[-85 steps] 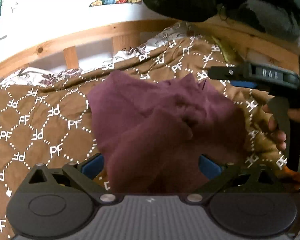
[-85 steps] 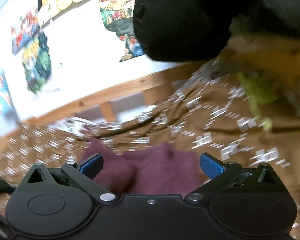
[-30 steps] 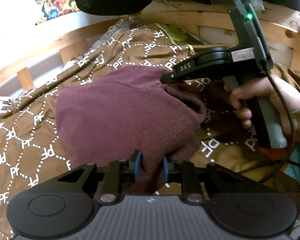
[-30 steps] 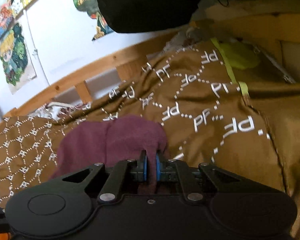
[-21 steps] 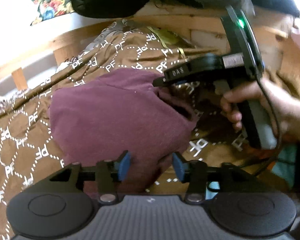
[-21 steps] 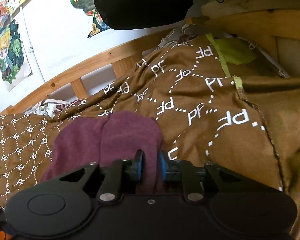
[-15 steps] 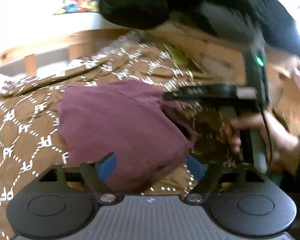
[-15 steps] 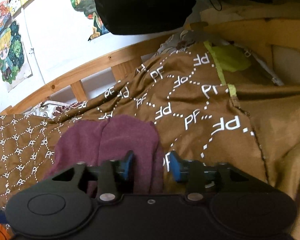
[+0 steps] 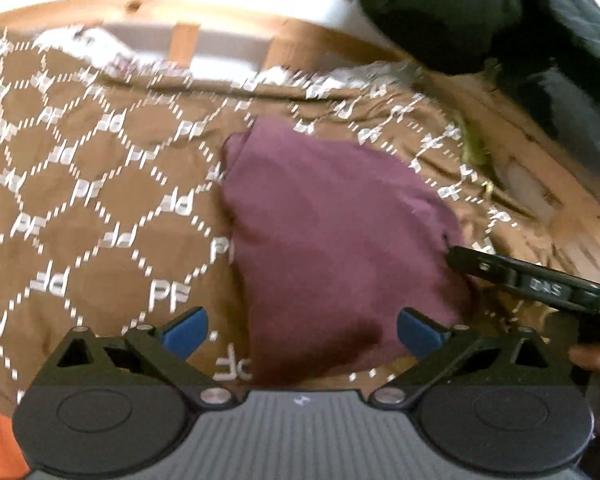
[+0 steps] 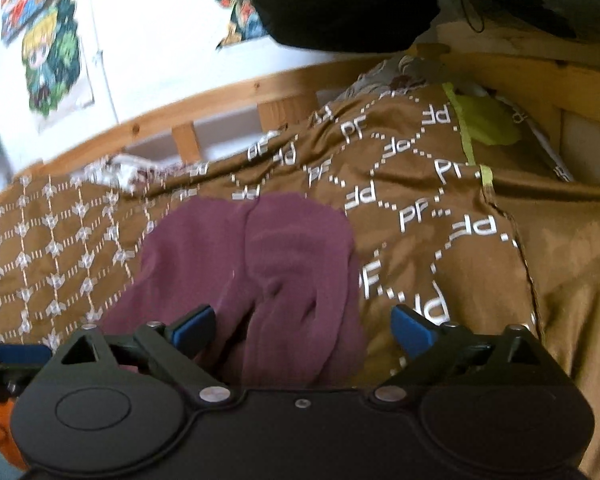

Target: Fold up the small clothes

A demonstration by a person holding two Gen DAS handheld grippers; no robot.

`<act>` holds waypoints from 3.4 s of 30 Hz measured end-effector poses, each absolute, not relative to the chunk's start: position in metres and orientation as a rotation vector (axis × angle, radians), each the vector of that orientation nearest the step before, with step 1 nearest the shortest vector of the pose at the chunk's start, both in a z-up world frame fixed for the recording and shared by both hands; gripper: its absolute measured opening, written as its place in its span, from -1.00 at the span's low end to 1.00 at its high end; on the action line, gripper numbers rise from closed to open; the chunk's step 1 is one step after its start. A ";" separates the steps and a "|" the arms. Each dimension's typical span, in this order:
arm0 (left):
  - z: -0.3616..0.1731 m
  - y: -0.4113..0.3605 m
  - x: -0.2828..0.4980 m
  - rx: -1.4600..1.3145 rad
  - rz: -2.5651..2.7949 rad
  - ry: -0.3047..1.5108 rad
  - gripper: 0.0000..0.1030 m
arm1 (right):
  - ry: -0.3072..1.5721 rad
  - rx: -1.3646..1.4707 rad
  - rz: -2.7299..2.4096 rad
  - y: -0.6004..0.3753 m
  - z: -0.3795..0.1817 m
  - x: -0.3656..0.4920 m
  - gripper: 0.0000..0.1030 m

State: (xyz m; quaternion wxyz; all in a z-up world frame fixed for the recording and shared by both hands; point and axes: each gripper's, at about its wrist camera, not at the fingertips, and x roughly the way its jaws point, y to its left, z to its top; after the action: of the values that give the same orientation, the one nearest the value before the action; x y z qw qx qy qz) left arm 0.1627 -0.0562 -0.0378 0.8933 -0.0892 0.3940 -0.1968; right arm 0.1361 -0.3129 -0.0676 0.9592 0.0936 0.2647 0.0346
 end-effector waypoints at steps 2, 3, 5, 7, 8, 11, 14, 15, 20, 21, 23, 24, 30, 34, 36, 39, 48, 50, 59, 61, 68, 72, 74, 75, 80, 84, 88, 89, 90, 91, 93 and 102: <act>-0.045 -0.053 0.167 -0.186 -0.396 0.859 0.96 | 0.567 0.160 0.060 -0.309 -0.071 0.133 0.91; -0.049 -0.052 0.169 -0.183 -0.388 0.879 0.95 | 0.587 0.144 0.053 -0.308 -0.074 0.132 0.91; -0.056 -0.051 0.168 -0.183 -0.386 0.903 0.92 | 0.623 0.109 0.039 -0.304 -0.081 0.130 0.93; -0.061 -0.052 0.169 -0.186 -0.391 0.918 0.90 | 0.647 0.065 0.019 -0.299 -0.088 0.127 0.95; -0.063 -0.053 0.168 -0.182 -0.391 0.921 0.90 | 0.651 0.048 0.013 -0.297 -0.090 0.126 0.97; -0.064 -0.056 0.167 -0.156 -0.388 0.928 0.89 | 0.661 -0.010 -0.008 -0.293 -0.095 0.123 0.98; -0.060 -0.056 0.166 -0.159 -0.397 0.919 0.85 | 0.682 -0.074 -0.021 -0.289 -0.101 0.122 0.98; -0.056 -0.053 0.164 -0.175 -0.408 0.908 0.85 | 0.665 -0.072 -0.021 -0.289 -0.099 0.119 0.98; -0.031 -0.032 0.169 -0.262 -0.428 0.807 0.89 | 0.564 0.011 -0.008 -0.296 -0.076 0.111 0.98; -0.026 -0.028 0.176 -0.253 -0.412 0.787 0.89 | 0.537 0.030 -0.010 -0.298 -0.072 0.109 0.98; -0.018 -0.021 0.195 -0.236 -0.363 0.765 0.89 | 0.485 0.069 -0.012 -0.300 -0.067 0.109 0.99; -0.015 -0.017 0.208 -0.234 -0.333 0.755 0.88 | 0.452 0.095 -0.006 -0.301 -0.066 0.109 0.99; -0.013 -0.003 0.293 -0.296 -0.184 0.772 0.64 | 0.384 0.146 0.062 -0.284 -0.076 0.121 0.99; -0.022 -0.007 0.335 -0.347 -0.197 0.806 0.54 | 0.393 0.003 0.095 -0.260 -0.092 0.123 0.99; -0.026 -0.017 0.346 -0.317 -0.232 0.807 0.48 | 0.399 -0.026 0.108 -0.255 -0.099 0.123 0.99; -0.033 -0.037 0.355 -0.225 -0.282 0.823 0.24 | 0.404 0.003 0.120 -0.259 -0.104 0.126 0.99; -0.036 -0.062 0.367 -0.160 -0.363 0.817 -0.07 | 0.405 0.047 0.138 -0.265 -0.109 0.126 0.99; -0.035 -0.068 0.365 -0.126 -0.382 0.813 -0.07 | 0.407 0.055 0.144 -0.268 -0.110 0.127 0.99; -0.045 -0.075 0.371 -0.122 -0.381 0.875 -0.77 | 0.407 0.065 0.150 -0.269 -0.111 0.126 0.99; -0.042 -0.069 0.368 -0.165 -0.373 0.853 -0.80 | 0.406 0.066 0.150 -0.270 -0.111 0.127 0.99; -0.040 -0.017 0.357 -0.454 -0.374 0.803 -0.84 | 0.406 0.065 0.152 -0.269 -0.111 0.126 0.99; -0.059 0.013 0.365 -0.660 -0.312 0.831 -0.97 | 0.407 0.060 0.154 -0.269 -0.112 0.126 0.99; -0.067 0.023 0.368 -0.720 -0.294 0.839 -0.97 | 0.408 0.061 0.155 -0.270 -0.112 0.127 0.99; -0.070 0.024 0.369 -0.724 -0.290 0.848 -0.97 | 0.409 0.063 0.155 -0.270 -0.112 0.127 0.99; -0.068 0.014 0.369 -0.657 -0.299 0.847 -0.97 | 0.411 0.064 0.155 -0.270 -0.112 0.127 0.99; -0.065 0.014 0.368 -0.627 -0.299 0.867 -0.75 | 0.414 0.064 0.156 -0.271 -0.112 0.128 0.99; -0.058 0.003 0.347 -0.499 -0.281 0.854 0.28 | 0.406 0.058 0.150 -0.270 -0.111 0.127 0.99; -0.056 0.001 0.340 -0.478 -0.287 0.850 0.41 | 0.401 0.058 0.149 -0.270 -0.110 0.126 0.99; -0.054 -0.001 0.333 -0.464 -0.301 0.845 0.46 | 0.397 0.059 0.148 -0.270 -0.110 0.125 0.99; -0.052 -0.004 0.324 -0.454 -0.317 0.843 0.56 | 0.391 0.062 0.145 -0.270 -0.109 0.124 0.99; -0.049 -0.009 0.306 -0.438 -0.342 0.838 0.69 | 0.374 0.066 0.132 -0.272 -0.107 0.122 0.99; -0.049 -0.030 0.230 -0.375 -0.433 0.899 0.80 | 0.267 0.092 -0.100 -0.303 -0.086 0.117 0.99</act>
State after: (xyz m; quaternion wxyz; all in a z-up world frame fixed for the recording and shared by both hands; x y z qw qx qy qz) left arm 0.2302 -0.0302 -0.0494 0.8612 -0.1790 0.4286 -0.2064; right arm 0.1173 -0.3028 -0.0864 0.9888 0.0460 0.1330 -0.0496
